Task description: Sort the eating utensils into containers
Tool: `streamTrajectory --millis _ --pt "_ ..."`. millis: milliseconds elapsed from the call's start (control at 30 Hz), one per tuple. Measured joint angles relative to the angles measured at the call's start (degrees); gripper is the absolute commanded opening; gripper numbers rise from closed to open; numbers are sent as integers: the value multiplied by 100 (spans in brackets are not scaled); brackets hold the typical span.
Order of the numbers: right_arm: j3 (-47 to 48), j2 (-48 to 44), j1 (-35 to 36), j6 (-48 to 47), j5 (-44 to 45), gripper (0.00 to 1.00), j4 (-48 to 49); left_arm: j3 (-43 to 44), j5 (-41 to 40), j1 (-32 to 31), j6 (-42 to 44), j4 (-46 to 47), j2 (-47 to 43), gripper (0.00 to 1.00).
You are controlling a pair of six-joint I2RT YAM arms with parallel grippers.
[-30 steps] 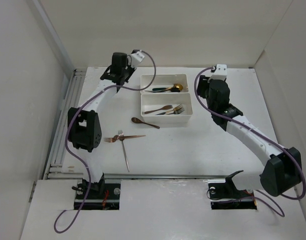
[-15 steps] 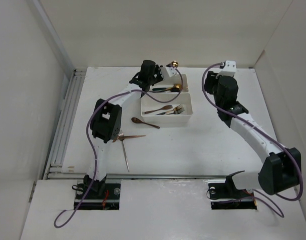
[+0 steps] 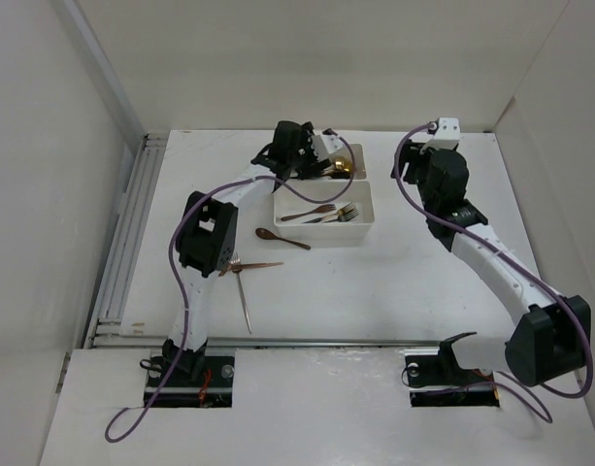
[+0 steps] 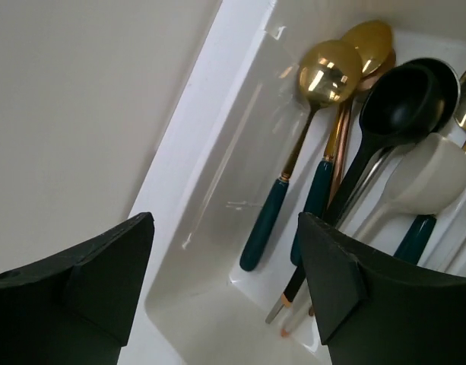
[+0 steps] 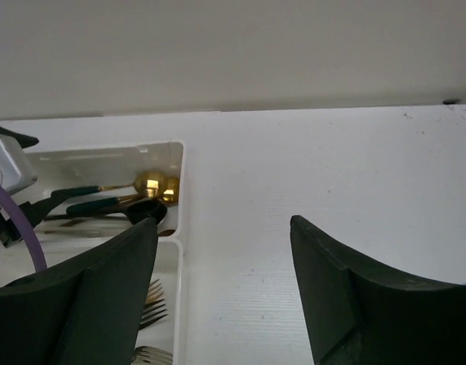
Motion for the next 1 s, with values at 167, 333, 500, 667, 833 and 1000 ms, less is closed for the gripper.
streamTrajectory --millis 167,333,500,667,833,1000 --pt "2 -138 127 -509 -472 77 -63 -22 -105 81 -861 -66 -295 75" --pt "264 -72 820 -1222 -1215 77 -568 350 -621 380 -2448 -470 -892 75" --pt "1259 986 2068 -1980 -2245 74 -1453 531 -1108 1316 -4540 -1473 -2017 75" --pt "3163 3283 3285 -2389 -2645 68 -2483 -553 -1707 2942 -5941 -2284 -3534 75" --pt "4579 5206 4050 -2647 -2621 68 -3434 -2306 -2170 3884 -6382 -2885 -4660 75" --pt "4638 5700 4332 -2769 -2671 68 -3727 -3123 -2238 3783 -6470 -3335 -4826 75"
